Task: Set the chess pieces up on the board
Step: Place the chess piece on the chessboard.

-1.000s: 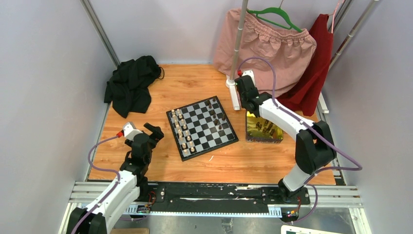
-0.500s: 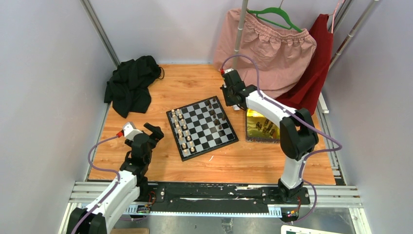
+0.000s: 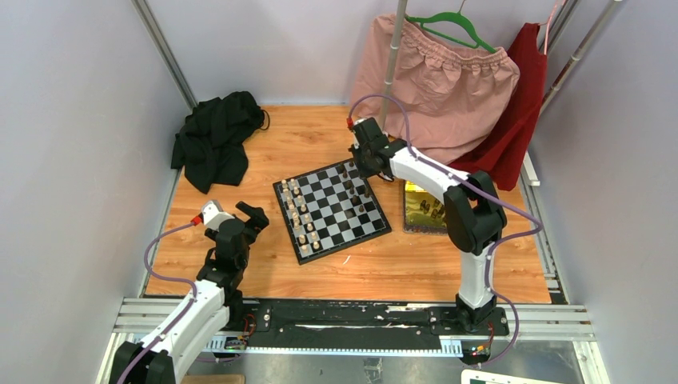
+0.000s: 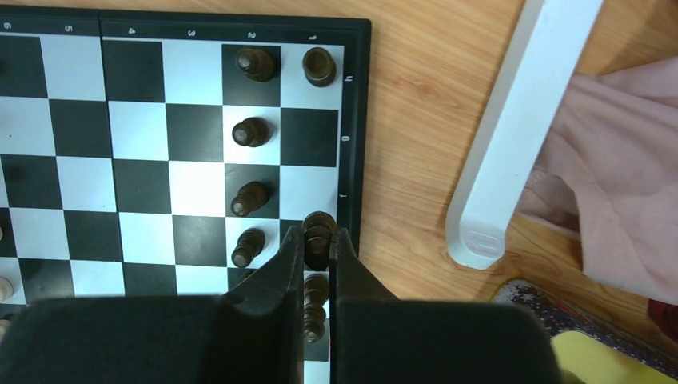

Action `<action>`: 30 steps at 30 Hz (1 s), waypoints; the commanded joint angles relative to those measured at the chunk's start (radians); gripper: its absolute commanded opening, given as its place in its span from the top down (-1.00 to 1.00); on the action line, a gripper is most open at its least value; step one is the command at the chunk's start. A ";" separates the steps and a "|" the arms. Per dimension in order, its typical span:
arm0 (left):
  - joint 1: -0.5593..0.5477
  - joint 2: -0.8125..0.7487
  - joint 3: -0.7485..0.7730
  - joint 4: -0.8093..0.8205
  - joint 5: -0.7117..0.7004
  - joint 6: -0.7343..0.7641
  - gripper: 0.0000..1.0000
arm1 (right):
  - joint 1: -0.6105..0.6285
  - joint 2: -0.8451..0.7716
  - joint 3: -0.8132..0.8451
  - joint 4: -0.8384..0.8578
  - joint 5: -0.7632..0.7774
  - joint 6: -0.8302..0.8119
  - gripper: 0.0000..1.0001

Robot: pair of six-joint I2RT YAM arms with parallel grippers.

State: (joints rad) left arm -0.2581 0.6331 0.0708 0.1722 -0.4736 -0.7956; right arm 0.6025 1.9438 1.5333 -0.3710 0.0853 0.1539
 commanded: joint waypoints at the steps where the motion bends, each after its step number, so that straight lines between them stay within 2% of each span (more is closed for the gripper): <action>1: 0.003 -0.003 -0.006 0.019 -0.009 0.015 -1.00 | 0.028 0.036 0.046 -0.029 -0.016 -0.009 1.00; 26: 0.003 -0.003 -0.005 0.018 -0.009 0.017 -1.00 | 0.033 0.158 0.125 -0.045 0.006 -0.027 1.00; 28: 0.003 -0.003 -0.005 0.019 -0.010 0.017 -1.00 | 0.033 0.158 0.120 -0.045 0.008 -0.025 0.96; 30: 0.003 -0.003 -0.005 0.018 -0.008 0.017 -1.00 | 0.033 0.156 0.117 -0.045 0.007 -0.030 0.84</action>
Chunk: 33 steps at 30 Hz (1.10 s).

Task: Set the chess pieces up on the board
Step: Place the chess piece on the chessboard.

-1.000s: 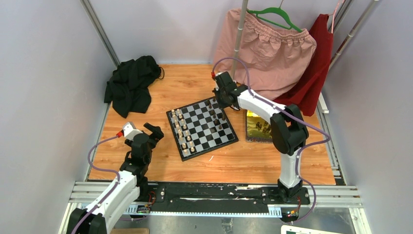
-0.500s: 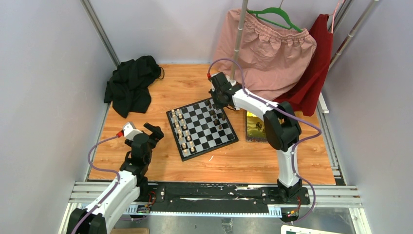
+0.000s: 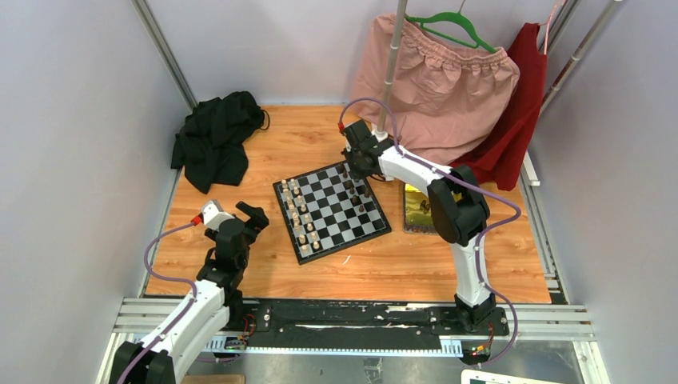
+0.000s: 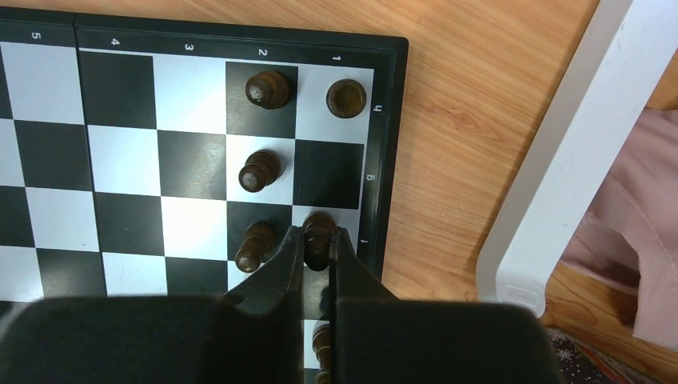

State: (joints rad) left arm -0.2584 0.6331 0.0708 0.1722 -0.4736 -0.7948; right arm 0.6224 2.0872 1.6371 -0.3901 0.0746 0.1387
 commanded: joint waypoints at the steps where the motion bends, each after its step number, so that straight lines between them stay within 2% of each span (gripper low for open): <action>1: 0.004 -0.003 -0.005 0.018 -0.008 0.016 -1.00 | 0.013 0.011 0.012 -0.026 0.018 -0.014 0.75; 4: 0.004 -0.004 -0.006 0.019 -0.009 0.016 -1.00 | 0.013 0.003 0.006 -0.025 0.024 -0.018 0.47; 7: 0.004 -0.002 -0.006 0.019 -0.007 0.014 -1.00 | 0.013 -0.008 0.003 -0.025 0.032 -0.024 0.34; 17: 0.004 0.001 -0.006 0.020 -0.008 0.011 -1.00 | 0.014 -0.053 -0.001 -0.020 0.033 -0.036 0.32; 26: 0.004 0.002 -0.006 0.020 -0.008 0.011 -1.00 | 0.013 -0.199 -0.061 0.001 0.037 -0.035 0.33; 33: 0.004 0.001 -0.007 0.021 -0.007 0.011 -1.00 | 0.007 -0.349 -0.191 0.008 0.162 0.003 0.33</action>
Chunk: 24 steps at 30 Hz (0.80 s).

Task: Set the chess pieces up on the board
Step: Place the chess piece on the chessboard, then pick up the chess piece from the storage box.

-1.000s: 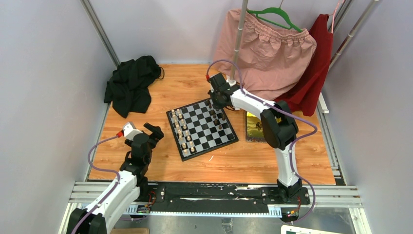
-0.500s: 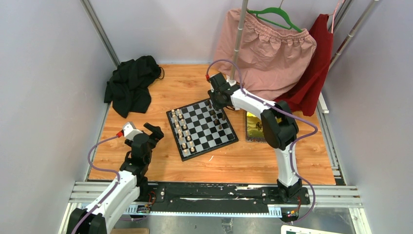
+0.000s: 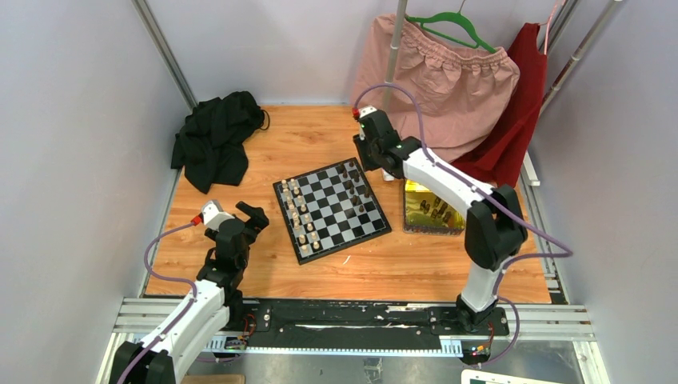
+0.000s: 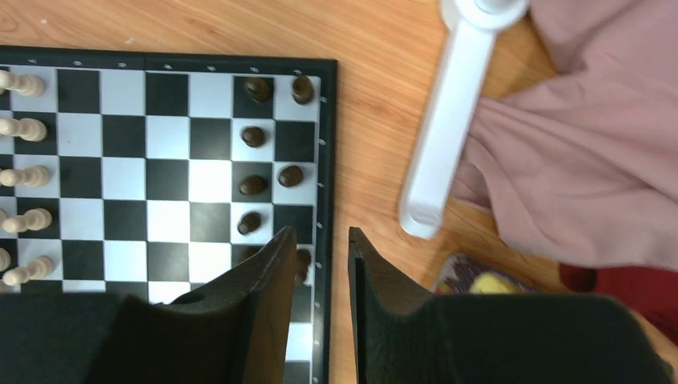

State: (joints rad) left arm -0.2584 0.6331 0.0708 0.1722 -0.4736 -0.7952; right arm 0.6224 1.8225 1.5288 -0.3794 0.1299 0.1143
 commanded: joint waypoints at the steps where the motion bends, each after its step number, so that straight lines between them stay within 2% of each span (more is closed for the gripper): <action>1: 0.004 0.000 -0.006 0.020 -0.006 0.013 -1.00 | 0.001 -0.111 -0.114 -0.003 0.130 0.041 0.33; 6: 0.004 -0.006 -0.008 0.016 -0.005 0.013 -1.00 | -0.064 -0.230 -0.296 -0.001 0.213 0.129 0.32; 12: 0.004 -0.008 -0.009 0.014 -0.002 0.012 -1.00 | -0.178 -0.342 -0.470 0.004 0.241 0.201 0.32; 24: 0.004 0.012 -0.009 0.027 0.004 0.011 -1.00 | -0.290 -0.338 -0.538 0.004 0.276 0.294 0.32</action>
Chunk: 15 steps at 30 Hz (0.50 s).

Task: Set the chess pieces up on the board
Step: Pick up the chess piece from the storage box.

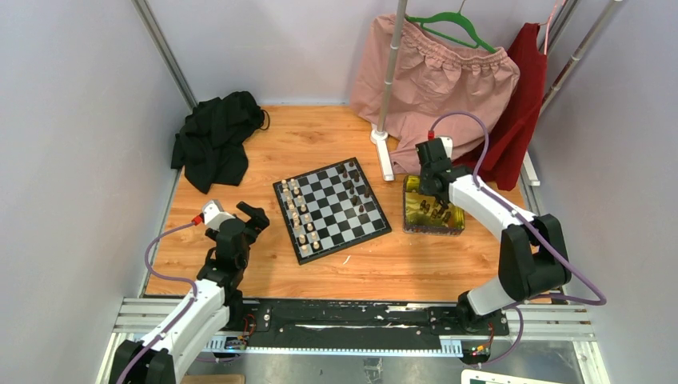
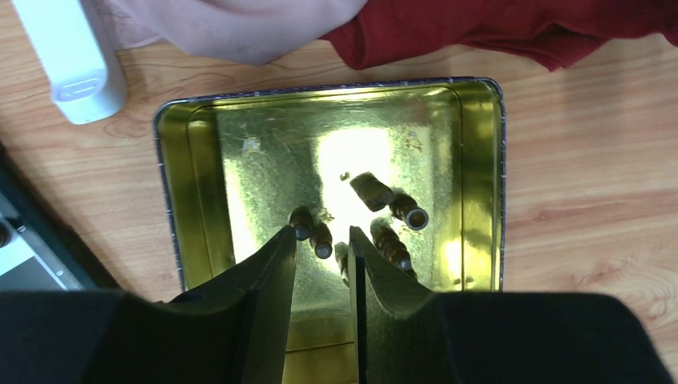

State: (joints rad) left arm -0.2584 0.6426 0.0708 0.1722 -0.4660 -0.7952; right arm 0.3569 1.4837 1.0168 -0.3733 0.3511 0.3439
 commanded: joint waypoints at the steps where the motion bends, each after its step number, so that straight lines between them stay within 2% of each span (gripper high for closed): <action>1: 0.004 0.004 -0.009 0.030 -0.003 0.011 -1.00 | -0.028 0.000 -0.029 -0.003 0.063 0.073 0.32; 15: 0.004 0.013 -0.007 0.035 0.001 0.014 -1.00 | -0.072 0.056 -0.016 -0.052 0.147 0.187 0.32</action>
State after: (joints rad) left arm -0.2581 0.6510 0.0708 0.1780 -0.4580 -0.7952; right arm 0.3103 1.5124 0.9939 -0.3832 0.4450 0.4732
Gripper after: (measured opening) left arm 0.997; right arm 0.338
